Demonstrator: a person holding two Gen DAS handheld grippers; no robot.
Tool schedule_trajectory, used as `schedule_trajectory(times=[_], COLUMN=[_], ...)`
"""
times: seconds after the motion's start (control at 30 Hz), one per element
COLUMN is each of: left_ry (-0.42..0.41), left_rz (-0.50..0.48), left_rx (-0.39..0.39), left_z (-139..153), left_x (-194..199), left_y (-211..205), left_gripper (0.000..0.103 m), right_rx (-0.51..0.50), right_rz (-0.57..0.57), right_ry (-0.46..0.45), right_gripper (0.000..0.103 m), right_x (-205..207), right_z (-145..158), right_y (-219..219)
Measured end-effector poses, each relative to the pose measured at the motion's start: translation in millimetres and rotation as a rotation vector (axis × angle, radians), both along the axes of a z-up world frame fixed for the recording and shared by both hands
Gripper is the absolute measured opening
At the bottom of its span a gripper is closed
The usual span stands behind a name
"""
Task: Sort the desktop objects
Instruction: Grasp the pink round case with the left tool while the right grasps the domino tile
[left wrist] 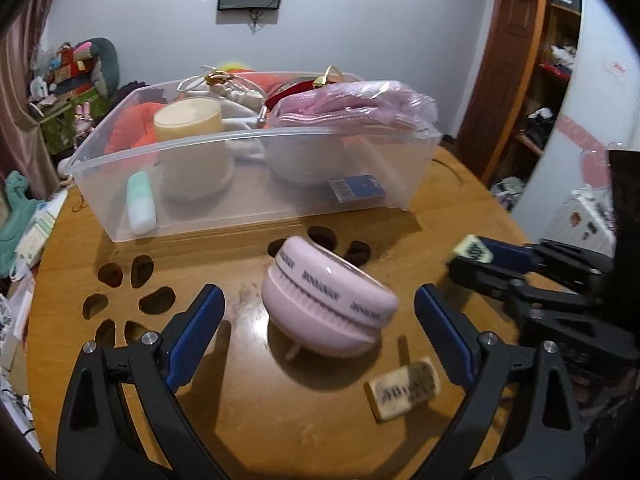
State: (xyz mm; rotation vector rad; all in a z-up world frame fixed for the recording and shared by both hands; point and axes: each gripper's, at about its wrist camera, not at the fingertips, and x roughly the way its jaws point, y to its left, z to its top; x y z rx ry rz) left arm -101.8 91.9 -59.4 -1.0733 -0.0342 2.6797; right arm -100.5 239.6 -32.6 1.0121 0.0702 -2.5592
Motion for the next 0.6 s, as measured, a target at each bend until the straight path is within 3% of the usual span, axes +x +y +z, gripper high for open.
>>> schedule_trajectory(times=[0.13,0.3,0.43,0.6], left_ry=[-0.012,-0.040,-0.023,-0.010], left_rz=[0.018,-0.010,-0.010,-0.001], left_rx=[-0.004,0.002,-0.018,0.011], left_z=[-2.9,-7.1,-7.1,-3.4], left_x=[-9.3,-11.8,-7.2,-0.7], left_y=[2.8,5.8,9.3,5.3], left_gripper=[0.093,0.065,0.064,0.064], right_rx=[-0.042,-0.057,-0.061,-0.043], right_rz=[-0.001,-0.003,0.001,0.009], right_ry=[-0.004,-0.011,-0.012,0.000], right_gripper=[0.031,0.031,0.031,0.031], right_x=[-3.5,-6.9,-7.1,-4.0], right_z=[3.2,1.8,1.7,4.1], right_y=[6.8,8.2,7.0,2.4])
